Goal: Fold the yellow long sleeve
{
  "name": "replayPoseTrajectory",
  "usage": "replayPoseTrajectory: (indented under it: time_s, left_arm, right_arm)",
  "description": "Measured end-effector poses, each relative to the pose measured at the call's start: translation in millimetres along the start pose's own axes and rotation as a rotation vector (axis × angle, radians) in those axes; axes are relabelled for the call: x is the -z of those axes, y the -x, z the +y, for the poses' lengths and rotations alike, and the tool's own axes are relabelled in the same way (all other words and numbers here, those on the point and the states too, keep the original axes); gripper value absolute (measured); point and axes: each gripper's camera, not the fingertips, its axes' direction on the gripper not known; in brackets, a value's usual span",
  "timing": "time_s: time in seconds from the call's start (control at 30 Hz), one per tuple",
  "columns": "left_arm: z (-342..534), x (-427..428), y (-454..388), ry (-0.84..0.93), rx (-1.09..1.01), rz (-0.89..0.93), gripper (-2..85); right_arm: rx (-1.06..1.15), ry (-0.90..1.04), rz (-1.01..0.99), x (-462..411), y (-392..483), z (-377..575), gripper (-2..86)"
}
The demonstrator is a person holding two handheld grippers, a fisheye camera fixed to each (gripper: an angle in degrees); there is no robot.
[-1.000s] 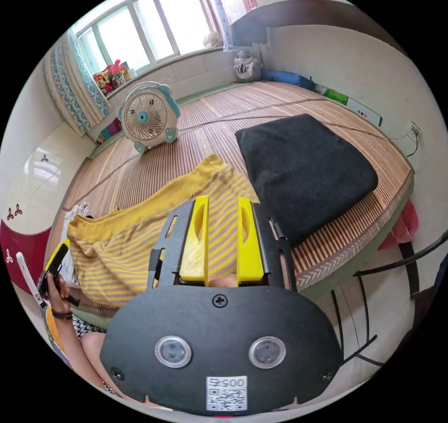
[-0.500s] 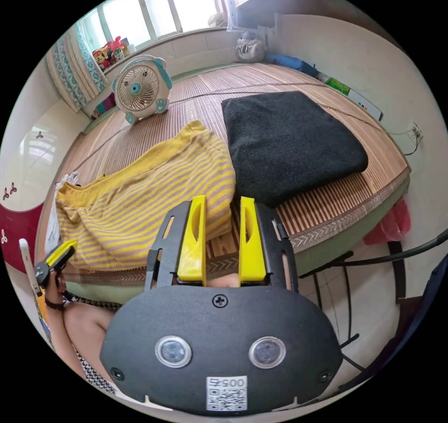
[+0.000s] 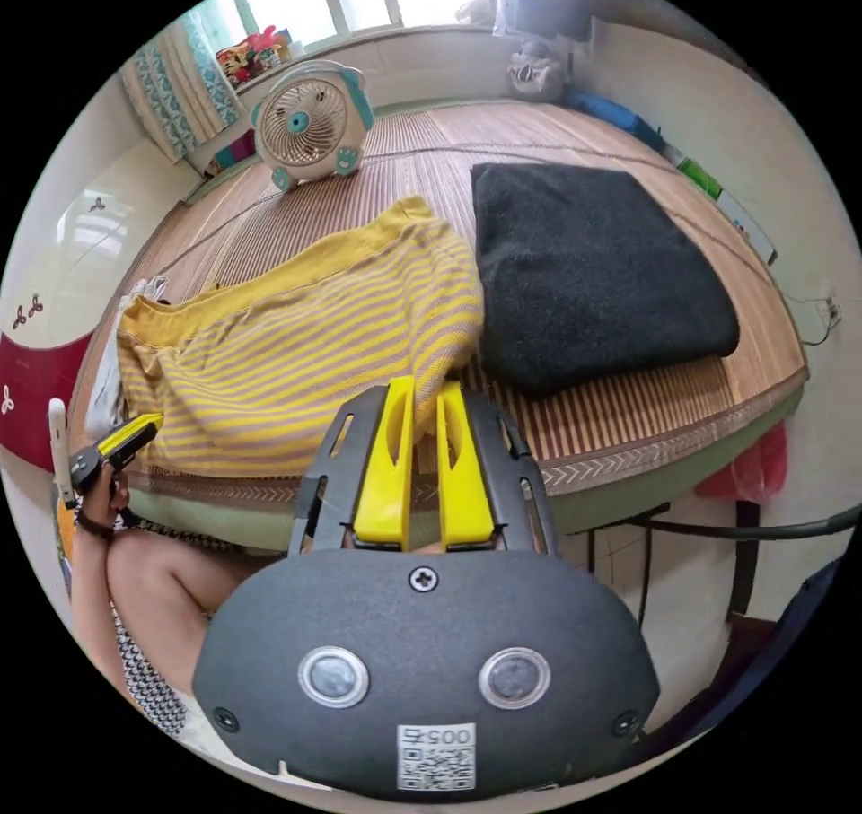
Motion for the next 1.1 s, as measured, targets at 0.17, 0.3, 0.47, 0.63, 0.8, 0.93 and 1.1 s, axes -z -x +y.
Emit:
replayPoseTrajectory:
  time_s: [0.17,0.3,0.47,0.63,0.8,0.93,1.1]
  left_arm:
    - [10.5,15.5,-11.6,-0.067,-0.108,-0.024,0.4]
    - [25.0,43.0,6.1,-0.265,-0.003,-0.069,-0.2]
    - [35.3,52.0,38.4,-0.355,0.173,-0.047,0.2]
    - [19.2,45.9,33.8,-0.371,0.16,-0.045,4.1]
    - [-3.1,39.5,39.2,-0.42,0.22,0.061,6.9]
    - [-26.0,27.5,43.9,-0.401,0.259,0.105,7.7]
    - [-55.5,15.1,44.6,-0.396,0.295,0.142,7.8]
  right_arm:
    - [-0.177,0.019,0.034,-0.1,-17.9,3.5,0.3]
    - [-0.151,0.037,0.055,-0.8,-5.0,5.9,3.7]
    - [-0.171,-0.104,0.059,28.0,5.3,16.3,5.1]
    - [-0.133,-0.284,0.03,55.4,40.5,24.9,6.2]
    - [0.042,-0.288,-0.006,45.3,115.4,3.3,7.9]
    - [0.158,-0.276,0.024,30.1,167.0,-20.3,8.4]
    - [0.255,-0.251,0.083,-0.1,210.2,-55.0,8.6]
